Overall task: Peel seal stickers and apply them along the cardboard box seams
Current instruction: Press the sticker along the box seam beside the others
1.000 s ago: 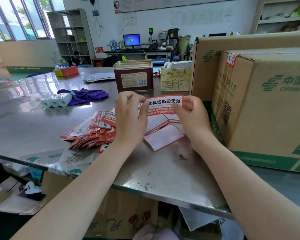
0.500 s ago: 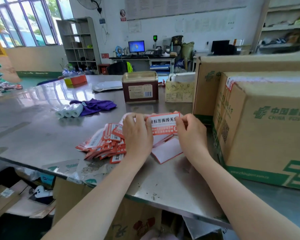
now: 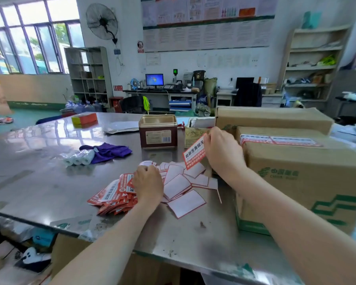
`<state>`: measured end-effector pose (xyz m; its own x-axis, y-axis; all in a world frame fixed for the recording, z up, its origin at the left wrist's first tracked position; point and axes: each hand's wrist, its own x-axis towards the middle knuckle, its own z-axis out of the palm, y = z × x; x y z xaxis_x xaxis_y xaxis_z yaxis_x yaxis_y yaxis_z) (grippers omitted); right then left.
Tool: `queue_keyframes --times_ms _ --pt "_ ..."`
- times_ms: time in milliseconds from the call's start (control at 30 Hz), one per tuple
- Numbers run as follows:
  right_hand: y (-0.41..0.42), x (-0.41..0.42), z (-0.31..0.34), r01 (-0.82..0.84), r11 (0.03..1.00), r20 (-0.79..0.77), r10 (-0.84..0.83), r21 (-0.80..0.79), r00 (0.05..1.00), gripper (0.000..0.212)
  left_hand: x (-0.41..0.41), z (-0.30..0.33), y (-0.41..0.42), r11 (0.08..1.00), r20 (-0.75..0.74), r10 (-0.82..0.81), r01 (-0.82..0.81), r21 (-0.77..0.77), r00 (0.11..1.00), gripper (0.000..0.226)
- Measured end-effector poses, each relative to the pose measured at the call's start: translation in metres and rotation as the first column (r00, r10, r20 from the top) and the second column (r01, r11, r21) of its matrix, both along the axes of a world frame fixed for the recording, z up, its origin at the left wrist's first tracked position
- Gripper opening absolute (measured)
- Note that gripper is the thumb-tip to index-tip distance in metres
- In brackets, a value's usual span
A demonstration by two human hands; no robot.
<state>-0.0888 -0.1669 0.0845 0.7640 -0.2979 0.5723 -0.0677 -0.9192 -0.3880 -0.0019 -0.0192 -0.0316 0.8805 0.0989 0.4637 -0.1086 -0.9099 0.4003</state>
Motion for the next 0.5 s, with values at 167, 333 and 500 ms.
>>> queue_keyframes --times_ms 167,333,500 --pt "-0.018 -0.015 0.039 -0.073 0.991 0.114 0.060 0.114 0.992 0.032 0.000 0.031 -0.017 0.990 0.126 -0.110 0.120 -0.075 0.986 0.026" --pt "-0.056 -0.031 0.073 -0.068 0.957 0.154 0.025 0.283 0.988 0.035 -0.011 0.086 -0.059 0.952 0.273 -0.257 0.292 -0.093 0.927 0.029" --pt "-0.115 -0.053 0.088 0.049 0.927 0.147 -0.110 0.371 0.983 0.040 -0.022 0.129 -0.105 0.905 0.327 -0.389 0.423 -0.037 0.861 0.029"
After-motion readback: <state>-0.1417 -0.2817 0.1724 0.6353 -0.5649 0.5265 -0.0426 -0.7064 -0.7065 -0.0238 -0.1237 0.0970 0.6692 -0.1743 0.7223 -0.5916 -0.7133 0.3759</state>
